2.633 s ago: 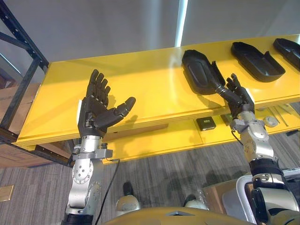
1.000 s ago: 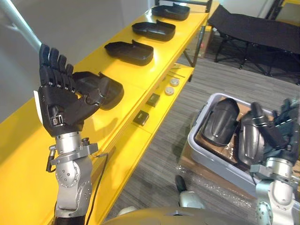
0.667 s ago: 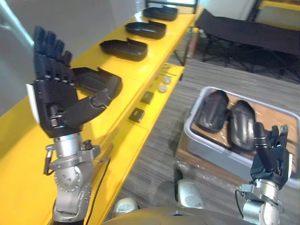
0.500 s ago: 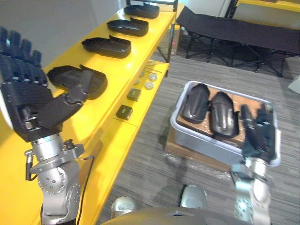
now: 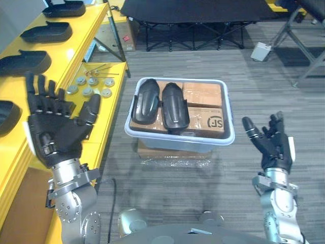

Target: Walk over and take three plastic housings, then place them on the shelf

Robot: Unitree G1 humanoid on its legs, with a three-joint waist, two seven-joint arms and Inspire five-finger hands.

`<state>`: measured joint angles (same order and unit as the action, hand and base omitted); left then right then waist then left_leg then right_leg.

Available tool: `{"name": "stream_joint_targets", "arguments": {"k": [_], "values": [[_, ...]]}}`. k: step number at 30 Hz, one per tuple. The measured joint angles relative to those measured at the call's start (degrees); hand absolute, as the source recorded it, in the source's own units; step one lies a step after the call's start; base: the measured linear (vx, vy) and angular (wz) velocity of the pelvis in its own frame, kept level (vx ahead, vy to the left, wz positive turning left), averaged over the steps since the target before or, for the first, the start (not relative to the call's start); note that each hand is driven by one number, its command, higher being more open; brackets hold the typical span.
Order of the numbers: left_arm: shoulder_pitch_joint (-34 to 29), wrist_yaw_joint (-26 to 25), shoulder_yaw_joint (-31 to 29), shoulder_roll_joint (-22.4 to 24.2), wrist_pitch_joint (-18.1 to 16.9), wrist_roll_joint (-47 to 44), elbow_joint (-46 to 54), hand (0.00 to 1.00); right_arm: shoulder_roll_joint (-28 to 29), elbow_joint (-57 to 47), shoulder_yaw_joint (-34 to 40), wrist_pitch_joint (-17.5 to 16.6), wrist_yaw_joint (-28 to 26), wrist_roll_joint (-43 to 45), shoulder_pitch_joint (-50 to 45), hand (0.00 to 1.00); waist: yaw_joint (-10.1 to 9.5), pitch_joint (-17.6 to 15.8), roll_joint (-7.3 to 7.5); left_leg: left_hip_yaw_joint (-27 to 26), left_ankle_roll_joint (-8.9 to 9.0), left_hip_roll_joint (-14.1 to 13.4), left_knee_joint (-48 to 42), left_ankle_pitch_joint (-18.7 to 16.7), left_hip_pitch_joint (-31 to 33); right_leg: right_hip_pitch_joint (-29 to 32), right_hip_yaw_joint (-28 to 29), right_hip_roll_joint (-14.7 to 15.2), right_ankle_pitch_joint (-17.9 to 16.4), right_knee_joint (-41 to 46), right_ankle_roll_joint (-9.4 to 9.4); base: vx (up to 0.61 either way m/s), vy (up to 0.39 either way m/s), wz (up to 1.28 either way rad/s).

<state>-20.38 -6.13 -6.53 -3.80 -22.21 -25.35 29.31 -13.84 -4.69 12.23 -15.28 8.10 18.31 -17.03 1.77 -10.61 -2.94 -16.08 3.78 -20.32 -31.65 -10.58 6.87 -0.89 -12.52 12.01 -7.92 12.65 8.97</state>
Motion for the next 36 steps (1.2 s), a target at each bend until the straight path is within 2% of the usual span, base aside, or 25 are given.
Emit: {"name": "stream_joint_targets", "arguments": {"k": [3, 5, 7, 10, 11, 13, 16, 19, 22, 27, 30, 32, 36], "values": [[0.69, 1.56, 0.24, -0.2, 0.12, -2.33, -4.71, 1.0, -1.35, 0.56, -0.76, 2.54, 1.38, -0.55, 0.92, 1.0, -0.19, -0.05, 0.0, -0.16, 0.31, 0.88, 0.5, 0.2, -0.08, -0.72, -0.8, 0.41, 3.43, -3.91, 0.72, -0.01, 0.043, -0.19], [1.48, 1.7, 1.77, -1.19, 2.0, -3.42, -9.98, 1.0, -1.43, 4.04, -0.97, 3.38, 2.65, -2.24, 3.08, 1.0, -0.21, -0.15, 0.13, -0.15, 0.53, 2.4, 3.4, 0.24, -1.25, -1.88, -2.29, 1.0, 6.17, -7.08, 0.92, -0.02, 0.071, -0.01], [2.7, 1.72, 4.79, -3.36, 5.76, -3.2, -13.86, 1.0, -2.01, 10.82, -1.02, 5.4, 4.47, -2.16, 8.74, 1.0, -0.29, -0.67, 0.84, 0.01, 0.95, 3.83, 7.0, 0.36, -1.13, -0.39, -2.99, 1.68, 7.8, -7.84, 0.85, -0.08, 0.107, 0.08], [5.27, 1.81, 10.09, -5.6, 9.96, 1.83, -17.9, 1.0, -4.88, 20.92, -0.85, 6.07, 7.11, -1.55, 17.35, 1.0, -1.17, -4.13, 1.46, 1.25, 1.92, 4.47, 8.23, -0.02, 1.18, 1.07, -4.73, 1.91, 9.43, -8.42, 1.02, -0.14, 0.078, 0.2], [6.83, 1.83, 11.75, -5.9, 11.28, 4.03, -20.58, 1.0, -6.73, 24.66, -0.89, 6.08, 7.88, -0.36, 21.02, 1.0, -1.96, -5.51, 1.75, 2.47, 2.88, 5.05, 8.92, 0.04, 2.5, 1.77, -5.42, 2.01, 10.38, -9.44, 0.98, -0.22, 0.09, 0.33], [9.41, 0.77, 13.15, -6.62, 12.18, 7.68, -26.6, 1.0, -9.16, 30.01, -0.92, 6.06, 9.14, 1.97, 27.65, 1.0, -3.39, -7.14, 2.61, 3.68, 3.81, 5.9, 8.94, 0.51, 5.66, 3.28, -6.51, 2.35, 11.81, -11.53, 1.31, -0.2, 0.061, 0.22], [11.7, -1.75, 13.41, -8.28, 13.09, 9.88, -37.51, 1.0, -15.94, 39.76, -2.62, 5.91, 11.18, 3.62, 40.07, 1.0, -5.37, -11.01, 2.62, 6.1, 3.62, 6.82, 8.03, 1.87, 9.88, 4.07, -8.66, 2.34, 14.61, -14.31, 1.25, -0.19, 0.029, 0.3], [11.24, -3.46, 14.12, -9.24, 12.93, 10.54, -41.93, 1.0, -23.17, 49.79, -7.58, 5.84, 13.27, 2.98, 50.91, 1.0, -7.58, -12.4, 1.64, 7.28, 3.18, 7.22, 7.48, 2.77, 12.76, 5.84, -9.42, 2.35, 15.57, -14.48, 0.99, -0.14, 0.033, 0.16], [11.35, -3.98, 16.53, -9.62, 11.35, 10.48, -44.86, 1.0, -29.17, 57.78, -14.02, 5.79, 12.99, 3.37, 61.39, 1.0, -9.74, -13.46, -0.19, 8.84, 2.78, 7.56, 6.17, 3.16, 15.83, 7.21, -10.61, 2.33, 16.46, -14.49, 0.79, -0.09, 0.033, 0.2], [12.53, -2.96, 20.19, -9.6, 7.91, 9.67, -45.64, 1.0, -30.89, 63.24, -19.85, 5.95, 10.72, 3.31, 69.56, 1.0, -12.6, -14.44, -0.81, 10.34, 2.57, 7.77, 4.08, 3.17, 19.23, 8.91, -11.67, 2.38, 17.02, -13.9, 0.73, -0.09, 0.048, 0.13], [13.68, -2.37, 21.41, -9.47, 6.64, 8.49, -46.92, 1.0, -31.5, 65.53, -23.12, 8.29, 10.88, -0.53, 74.0, 1.0, -13.01, -15.35, -1.45, 11.22, 2.3, 7.86, 2.79, 3.01, 21.12, 9.66, -12.38, 2.37, 17.02, -13.59, 0.73, -0.08, 0.029, 0.09], [13.82, -1.96, 22.45, -9.18, 6.22, 7.22, -47.39, 1.0, -33.37, 66.18, -25.06, 10.92, 10.83, -3.31, 76.44, 1.0, -14.0, -16.51, -2.33, 11.34, 2.2, 7.88, 2.25, 2.96, 21.86, 10.13, -12.4, 2.38, 17.26, -13.55, 0.76, -0.08, 0.029, 0.0], [13.81, -2.15, 24.31, -7.95, 6.09, 5.31, -50.68, 1.0, -34.32, 69.87, -27.8, 18.26, 10.38, -6.68, 81.14, 1.0, -15.24, -17.45, -3.82, 11.49, 1.96, 7.83, 1.83, 3.12, 23.27, 11.72, -12.35, 2.46, 17.28, -12.72, 0.78, -0.06, 0.016, -0.02]]}}
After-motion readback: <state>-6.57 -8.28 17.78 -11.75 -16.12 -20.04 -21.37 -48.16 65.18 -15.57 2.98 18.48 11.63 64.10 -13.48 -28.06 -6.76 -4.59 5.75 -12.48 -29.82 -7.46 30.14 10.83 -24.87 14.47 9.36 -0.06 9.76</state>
